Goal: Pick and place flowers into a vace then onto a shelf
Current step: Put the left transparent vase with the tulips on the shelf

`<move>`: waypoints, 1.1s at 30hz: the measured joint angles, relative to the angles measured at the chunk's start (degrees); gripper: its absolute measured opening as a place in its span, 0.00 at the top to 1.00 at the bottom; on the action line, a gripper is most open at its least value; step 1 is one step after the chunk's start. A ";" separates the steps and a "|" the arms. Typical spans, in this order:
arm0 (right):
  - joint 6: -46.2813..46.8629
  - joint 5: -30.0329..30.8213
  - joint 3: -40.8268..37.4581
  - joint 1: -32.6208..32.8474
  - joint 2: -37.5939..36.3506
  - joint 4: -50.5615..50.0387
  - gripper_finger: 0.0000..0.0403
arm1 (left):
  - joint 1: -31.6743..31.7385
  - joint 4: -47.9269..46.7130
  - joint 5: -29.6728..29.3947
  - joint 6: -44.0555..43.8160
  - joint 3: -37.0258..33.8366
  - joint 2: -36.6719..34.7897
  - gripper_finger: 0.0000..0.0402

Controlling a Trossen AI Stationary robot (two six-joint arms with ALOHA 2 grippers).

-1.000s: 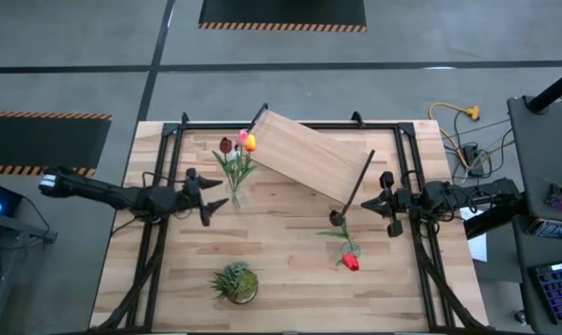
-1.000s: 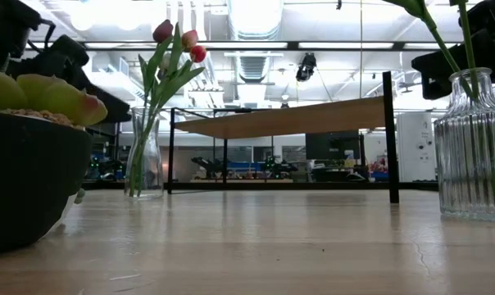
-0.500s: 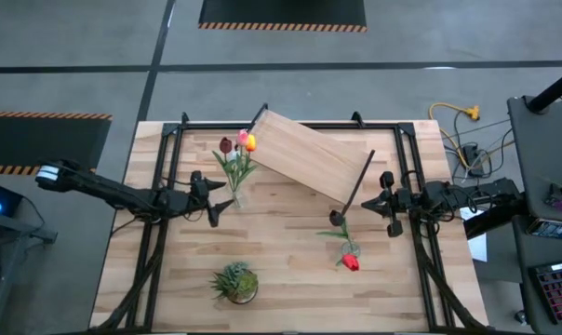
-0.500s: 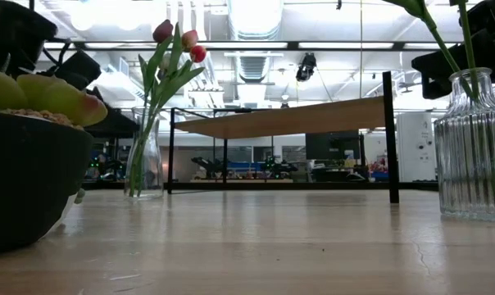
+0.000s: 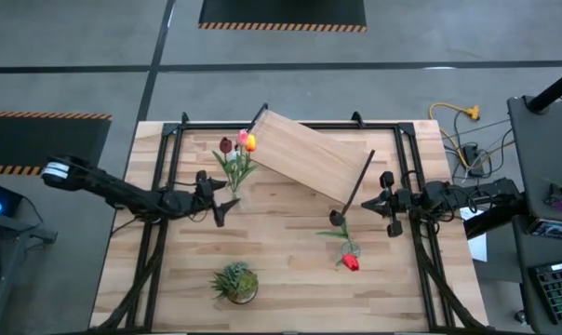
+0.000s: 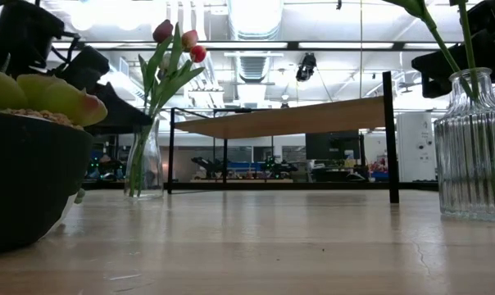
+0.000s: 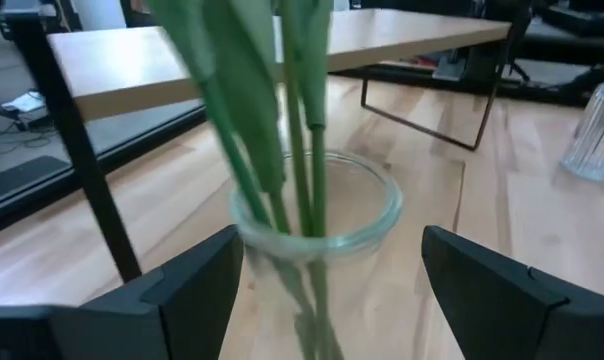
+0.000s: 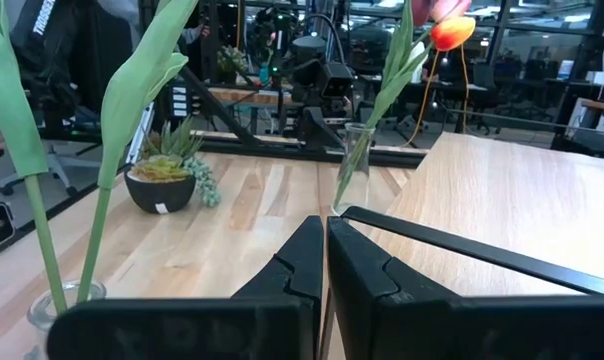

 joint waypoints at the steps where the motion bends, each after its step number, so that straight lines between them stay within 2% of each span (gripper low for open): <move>1: -0.14 0.00 0.00 0.00 0.00 0.00 0.98 | 0.00 -0.04 0.00 0.32 0.50 0.86 0.28; 7: -0.16 0.00 0.00 0.00 0.00 0.00 0.98 | 0.04 -0.23 -0.13 2.35 3.47 6.65 0.28; 13: -0.07 0.00 0.00 0.00 0.00 0.00 0.98 | 0.09 -0.24 -1.62 2.48 4.40 9.21 0.35; 18: -0.12 0.00 0.00 0.00 0.00 0.00 0.98 | 0.37 -0.13 -3.20 2.48 4.40 9.21 0.44; 24: -0.06 0.00 0.00 0.00 0.00 0.00 0.98 | 0.35 -0.06 -3.54 2.02 4.42 8.69 0.60; 33: 0.06 0.00 0.00 0.00 0.00 0.00 0.98 | 0.35 0.98 -3.52 1.20 6.76 7.83 0.60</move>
